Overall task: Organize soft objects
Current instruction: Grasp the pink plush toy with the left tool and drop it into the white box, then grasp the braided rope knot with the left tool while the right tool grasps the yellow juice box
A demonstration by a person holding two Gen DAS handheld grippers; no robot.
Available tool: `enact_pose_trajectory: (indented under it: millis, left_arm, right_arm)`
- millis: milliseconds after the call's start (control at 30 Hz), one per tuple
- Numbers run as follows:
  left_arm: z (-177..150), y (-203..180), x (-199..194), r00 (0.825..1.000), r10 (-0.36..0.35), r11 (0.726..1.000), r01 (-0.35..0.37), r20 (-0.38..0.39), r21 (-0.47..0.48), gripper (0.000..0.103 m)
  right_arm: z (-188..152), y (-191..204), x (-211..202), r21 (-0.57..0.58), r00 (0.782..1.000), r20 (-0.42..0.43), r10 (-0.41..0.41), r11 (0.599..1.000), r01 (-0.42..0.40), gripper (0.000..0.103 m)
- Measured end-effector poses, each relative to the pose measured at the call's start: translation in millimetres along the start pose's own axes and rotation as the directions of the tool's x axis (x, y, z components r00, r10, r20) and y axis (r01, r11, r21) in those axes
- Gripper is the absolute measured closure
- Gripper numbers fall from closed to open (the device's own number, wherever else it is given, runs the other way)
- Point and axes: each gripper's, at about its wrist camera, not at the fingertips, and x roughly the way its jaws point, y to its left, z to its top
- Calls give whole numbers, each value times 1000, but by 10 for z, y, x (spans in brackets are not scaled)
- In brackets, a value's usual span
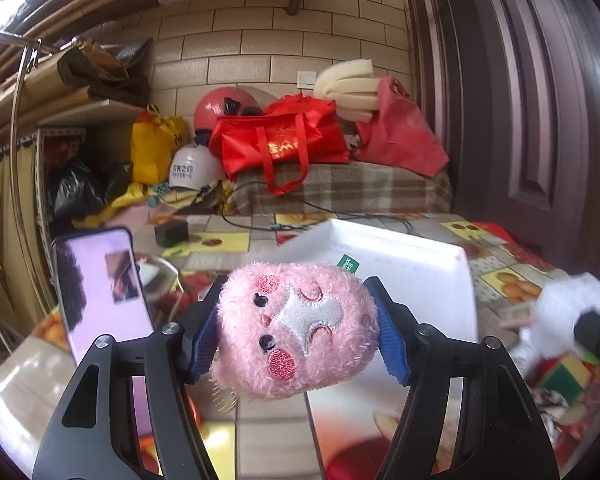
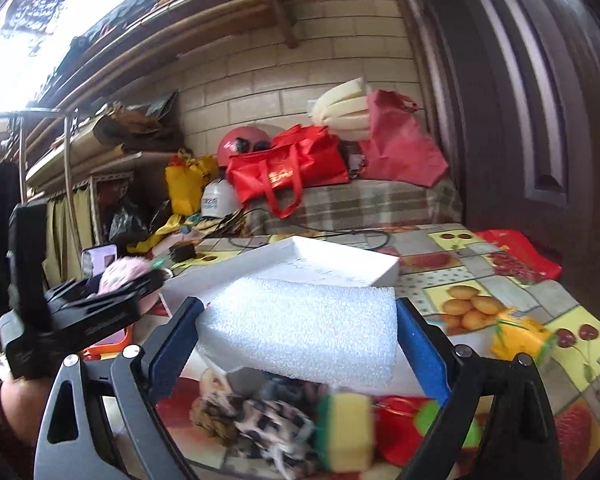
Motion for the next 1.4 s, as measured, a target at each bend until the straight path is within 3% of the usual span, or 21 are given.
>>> enact_pose_trajectory:
  millis: [167, 500, 833, 933, 967, 1067, 1267, 1400]
  left_arm:
    - [78, 59, 319, 999, 30, 999, -31, -34, -23, 35]
    - [172, 63, 845, 991, 74, 994, -82, -114, -69, 35]
    - [170, 32, 991, 983, 69, 995, -82, -170, -65, 35]
    - [173, 43, 967, 984, 81, 993, -94, -161, -71, 30]
    - [175, 52, 952, 985, 83, 993, -96, -154, -76, 24]
    - [179, 63, 914, 986, 99, 991, -111, -137, -80, 12]
    - [186, 95, 879, 987, 106, 989, -117, -119, -91, 2]
    - [185, 112, 860, 988, 110, 988, -121, -109, -98, 1]
  right_arm:
    - [-11, 235, 282, -4, 999, -39, 15, 1000, -15, 9]
    - [63, 345, 746, 25, 996, -66, -53, 998, 54, 9]
    - [89, 365, 963, 22, 988, -123, -91, 995, 94, 8]
    - [89, 370, 1006, 22, 986, -144, -87, 996, 91, 6]
    - [88, 351, 1008, 32, 985, -149, -86, 995, 92, 1]
    - [88, 299, 998, 60, 985, -149, -86, 994, 96, 0]
    - [84, 318, 917, 68, 990, -110, -89, 993, 96, 0]
    - [96, 359, 872, 49, 993, -85, -82, 995, 86, 0]
